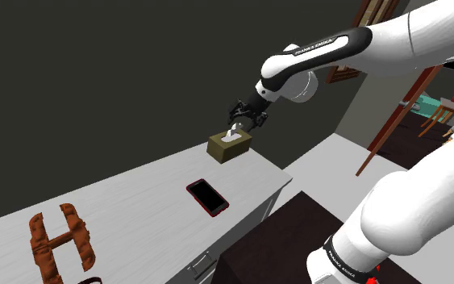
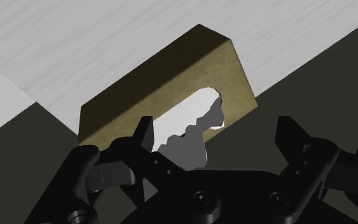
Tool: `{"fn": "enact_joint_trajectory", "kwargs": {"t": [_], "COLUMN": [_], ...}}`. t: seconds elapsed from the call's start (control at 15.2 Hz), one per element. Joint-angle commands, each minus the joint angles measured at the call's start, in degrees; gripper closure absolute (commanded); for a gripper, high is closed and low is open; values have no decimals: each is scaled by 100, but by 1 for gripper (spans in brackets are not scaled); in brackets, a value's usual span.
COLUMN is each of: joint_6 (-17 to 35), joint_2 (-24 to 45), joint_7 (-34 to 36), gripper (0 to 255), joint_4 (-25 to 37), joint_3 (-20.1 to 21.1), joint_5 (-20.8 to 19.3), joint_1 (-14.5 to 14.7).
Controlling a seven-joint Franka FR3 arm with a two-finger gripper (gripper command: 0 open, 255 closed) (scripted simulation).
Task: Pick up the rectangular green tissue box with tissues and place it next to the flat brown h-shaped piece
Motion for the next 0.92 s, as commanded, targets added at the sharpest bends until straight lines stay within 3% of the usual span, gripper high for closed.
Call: {"fn": "enact_joint_trajectory", "kwargs": {"t": [0.0, 0.4, 0.86], "joint_6": [244, 700, 700], "joint_2": [220, 716, 716], "joint_7": [-73, -336, -336], "gripper": [0, 0, 0], "joint_4": [48, 74, 74], "joint_3": [-21, 5, 7], "joint_5": [233, 610, 611], "joint_1": [68, 217, 215]}}
